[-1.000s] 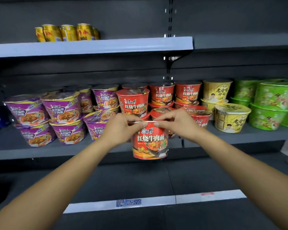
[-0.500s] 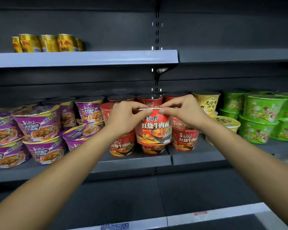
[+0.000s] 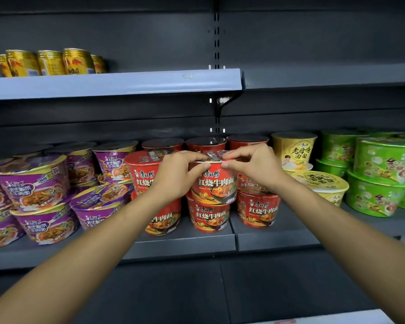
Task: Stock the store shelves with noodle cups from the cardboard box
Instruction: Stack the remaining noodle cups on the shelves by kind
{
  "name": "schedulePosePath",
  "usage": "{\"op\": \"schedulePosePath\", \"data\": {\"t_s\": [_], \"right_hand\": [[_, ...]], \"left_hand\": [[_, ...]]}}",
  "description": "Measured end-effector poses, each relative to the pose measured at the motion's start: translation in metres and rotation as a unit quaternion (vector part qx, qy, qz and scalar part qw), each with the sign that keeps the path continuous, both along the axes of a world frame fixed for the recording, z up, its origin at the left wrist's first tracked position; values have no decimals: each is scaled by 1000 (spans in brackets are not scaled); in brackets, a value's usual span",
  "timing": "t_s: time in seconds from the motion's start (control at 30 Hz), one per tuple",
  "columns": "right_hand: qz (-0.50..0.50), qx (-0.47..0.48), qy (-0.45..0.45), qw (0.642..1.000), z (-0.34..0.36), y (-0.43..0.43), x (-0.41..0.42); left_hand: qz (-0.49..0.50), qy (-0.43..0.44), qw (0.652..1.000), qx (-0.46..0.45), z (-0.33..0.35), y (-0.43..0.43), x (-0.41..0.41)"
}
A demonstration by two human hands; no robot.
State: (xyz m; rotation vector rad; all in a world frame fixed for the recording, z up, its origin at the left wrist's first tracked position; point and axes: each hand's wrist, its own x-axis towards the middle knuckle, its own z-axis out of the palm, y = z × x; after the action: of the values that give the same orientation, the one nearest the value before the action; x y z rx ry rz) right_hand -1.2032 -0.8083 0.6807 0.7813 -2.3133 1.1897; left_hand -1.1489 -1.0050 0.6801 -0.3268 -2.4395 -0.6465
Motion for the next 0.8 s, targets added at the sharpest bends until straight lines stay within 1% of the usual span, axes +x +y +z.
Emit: {"op": "schedulePosePath", "data": {"t_s": [0.1,0.3,0.8], "right_hand": [[6,-4,3,1000,-2,-4,-8],[11,0,1,1000,-6,-12,-18],[14,12,2,1000,-7,-14,-29]], "left_hand": [[14,9,999,-32,0,0,-5],[36,31,997,-64,-5,-2,-15],[47,39,996,-64,-10,-5,-25]]}}
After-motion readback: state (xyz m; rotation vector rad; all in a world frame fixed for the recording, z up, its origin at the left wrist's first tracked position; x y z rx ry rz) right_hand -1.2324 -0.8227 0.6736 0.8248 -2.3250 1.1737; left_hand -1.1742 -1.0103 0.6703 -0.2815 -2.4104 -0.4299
